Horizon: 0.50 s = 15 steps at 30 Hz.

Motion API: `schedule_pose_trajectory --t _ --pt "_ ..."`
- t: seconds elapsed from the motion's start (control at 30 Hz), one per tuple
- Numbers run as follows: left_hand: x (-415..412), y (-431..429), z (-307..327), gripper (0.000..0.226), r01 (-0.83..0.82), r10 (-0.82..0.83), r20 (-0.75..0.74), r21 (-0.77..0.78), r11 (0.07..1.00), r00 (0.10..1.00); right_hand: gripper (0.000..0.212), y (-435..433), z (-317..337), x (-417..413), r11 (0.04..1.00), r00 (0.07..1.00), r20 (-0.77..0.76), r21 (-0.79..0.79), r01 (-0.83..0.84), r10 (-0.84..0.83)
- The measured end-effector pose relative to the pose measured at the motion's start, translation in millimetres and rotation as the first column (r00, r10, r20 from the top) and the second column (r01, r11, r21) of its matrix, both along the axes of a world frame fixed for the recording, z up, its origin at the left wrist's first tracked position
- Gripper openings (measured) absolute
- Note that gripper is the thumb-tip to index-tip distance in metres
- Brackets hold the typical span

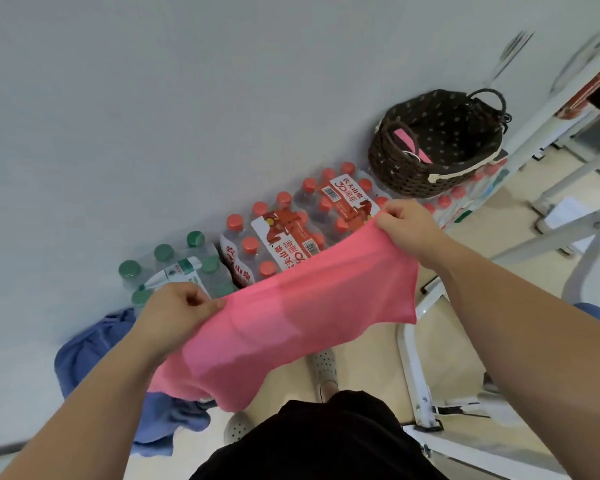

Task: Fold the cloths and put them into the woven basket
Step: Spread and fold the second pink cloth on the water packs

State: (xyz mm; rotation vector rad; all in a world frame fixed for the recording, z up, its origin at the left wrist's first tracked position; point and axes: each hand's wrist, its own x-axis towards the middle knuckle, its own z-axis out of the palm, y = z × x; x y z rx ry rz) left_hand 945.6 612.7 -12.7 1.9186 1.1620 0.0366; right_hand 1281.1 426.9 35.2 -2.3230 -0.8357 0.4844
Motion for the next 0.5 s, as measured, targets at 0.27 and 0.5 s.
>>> schedule_pose_trajectory --t 0.27,0.5 --pt "72.0 22.9 3.3 0.015 -0.16 0.162 0.017 0.312 0.937 0.987 0.013 57.2 -42.8 92.9 0.984 0.97 0.172 -0.072 -0.16 0.171" --pt "118.9 37.1 -21.6 0.011 -0.223 0.306 -0.12 0.45 0.865 0.945 0.014 105.8 -73.3 124.2 0.971 0.952 0.204 -0.122 -0.208 0.23"
